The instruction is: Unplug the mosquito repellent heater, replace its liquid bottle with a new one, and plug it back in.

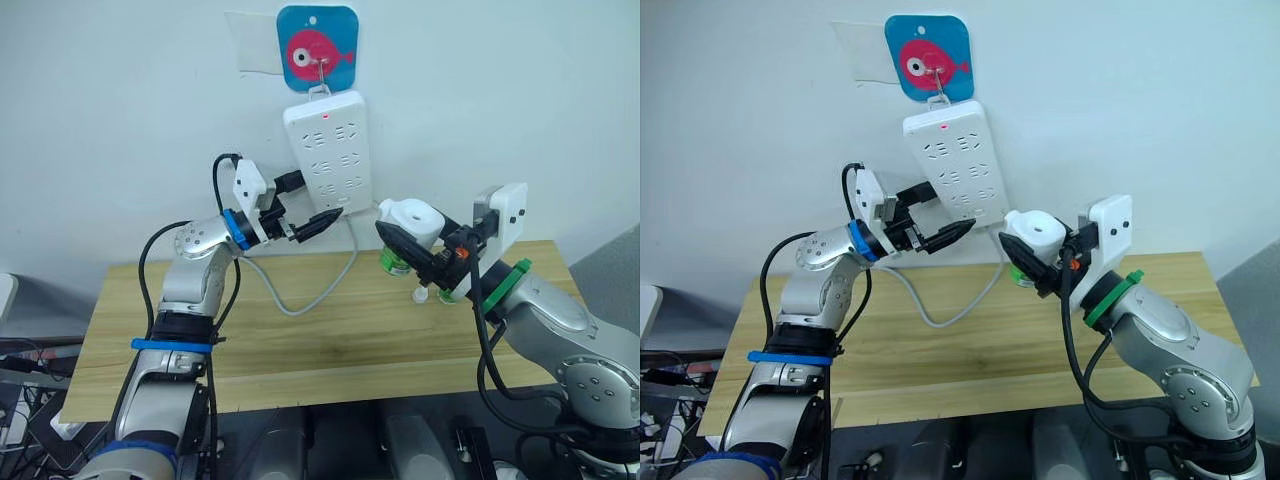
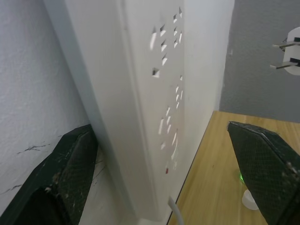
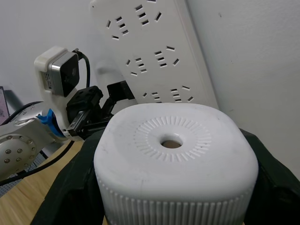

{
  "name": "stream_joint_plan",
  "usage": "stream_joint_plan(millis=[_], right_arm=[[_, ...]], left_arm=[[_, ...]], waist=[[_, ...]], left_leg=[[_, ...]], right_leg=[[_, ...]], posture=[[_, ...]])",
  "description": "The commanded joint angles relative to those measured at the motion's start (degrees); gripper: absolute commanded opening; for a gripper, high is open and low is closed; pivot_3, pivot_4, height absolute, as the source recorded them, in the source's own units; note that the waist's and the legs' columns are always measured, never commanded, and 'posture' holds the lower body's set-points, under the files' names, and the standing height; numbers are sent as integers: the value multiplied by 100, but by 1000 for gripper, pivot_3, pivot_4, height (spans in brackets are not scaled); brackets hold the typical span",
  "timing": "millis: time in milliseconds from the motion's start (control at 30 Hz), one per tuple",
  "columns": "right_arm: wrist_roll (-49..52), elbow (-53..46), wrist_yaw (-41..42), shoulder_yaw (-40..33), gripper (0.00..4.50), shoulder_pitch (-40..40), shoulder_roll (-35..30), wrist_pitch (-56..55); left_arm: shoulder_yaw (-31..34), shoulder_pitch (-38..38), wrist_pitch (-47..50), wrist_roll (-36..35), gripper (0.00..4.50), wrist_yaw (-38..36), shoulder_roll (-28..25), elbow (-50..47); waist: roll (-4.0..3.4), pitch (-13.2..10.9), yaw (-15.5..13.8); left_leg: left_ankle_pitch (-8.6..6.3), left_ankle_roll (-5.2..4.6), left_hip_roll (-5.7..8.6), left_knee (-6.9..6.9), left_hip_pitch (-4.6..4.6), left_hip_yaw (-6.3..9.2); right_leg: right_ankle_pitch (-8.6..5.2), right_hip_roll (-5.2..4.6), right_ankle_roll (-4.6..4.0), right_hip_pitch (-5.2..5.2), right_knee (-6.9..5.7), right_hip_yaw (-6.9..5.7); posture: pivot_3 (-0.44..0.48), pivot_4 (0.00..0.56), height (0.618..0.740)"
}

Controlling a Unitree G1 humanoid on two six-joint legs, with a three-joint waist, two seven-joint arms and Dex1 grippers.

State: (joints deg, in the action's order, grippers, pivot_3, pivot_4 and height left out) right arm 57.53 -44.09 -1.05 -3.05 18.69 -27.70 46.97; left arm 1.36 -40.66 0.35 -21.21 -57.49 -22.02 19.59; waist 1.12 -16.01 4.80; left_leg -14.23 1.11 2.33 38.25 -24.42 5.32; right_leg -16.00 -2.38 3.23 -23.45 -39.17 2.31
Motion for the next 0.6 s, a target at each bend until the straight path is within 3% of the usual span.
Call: stream_joint_plan(millis=[33, 167, 267, 500, 600], right_arm=[[-69, -138, 64, 21, 2995, 77, 68, -123], [-251, -95, 60, 106, 2995, 147, 158, -157], [-363, -69, 33, 162, 2995, 150, 265, -172], [-569, -45, 133, 237, 2995, 137, 401, -172], [-645, -9, 189, 287, 2995, 187, 448, -162]], left_arm=[[-29, -207, -49, -97, 4500, -202, 115, 21], [33, -87, 439, -367, 4500, -305, 106, -419], [122, 169, 968, -635, 3865, -237, 11, -991], [187, 466, 1461, -811, 1617, -55, -106, -1589], [203, 482, 1531, -824, 1367, 30, -112, -1627]], waist=[[0, 0, -2], [0, 0, 34], [0, 0, 69], [0, 0, 90], [0, 0, 86]], left_leg=[[0, 0, 2, 4, 0, 2], [0, 0, 1, 6, 0, 1], [1, 1, -5, 2, 0, 1], [1, 2, -5, -2, 0, 1], [1, 1, -4, -6, 0, 1]], right_leg=[[1, 0, 1, 3, 0, -1], [2, 0, 4, 2, 1, 2], [2, 0, 4, -2, 2, 4], [2, -13, 3, -4, 3, 5], [2, -13, 3, -5, 8, 4]], posture=[[-163, 244, 740], [-167, 242, 740], [-164, 246, 740], [-144, 248, 740], [-143, 249, 740]])
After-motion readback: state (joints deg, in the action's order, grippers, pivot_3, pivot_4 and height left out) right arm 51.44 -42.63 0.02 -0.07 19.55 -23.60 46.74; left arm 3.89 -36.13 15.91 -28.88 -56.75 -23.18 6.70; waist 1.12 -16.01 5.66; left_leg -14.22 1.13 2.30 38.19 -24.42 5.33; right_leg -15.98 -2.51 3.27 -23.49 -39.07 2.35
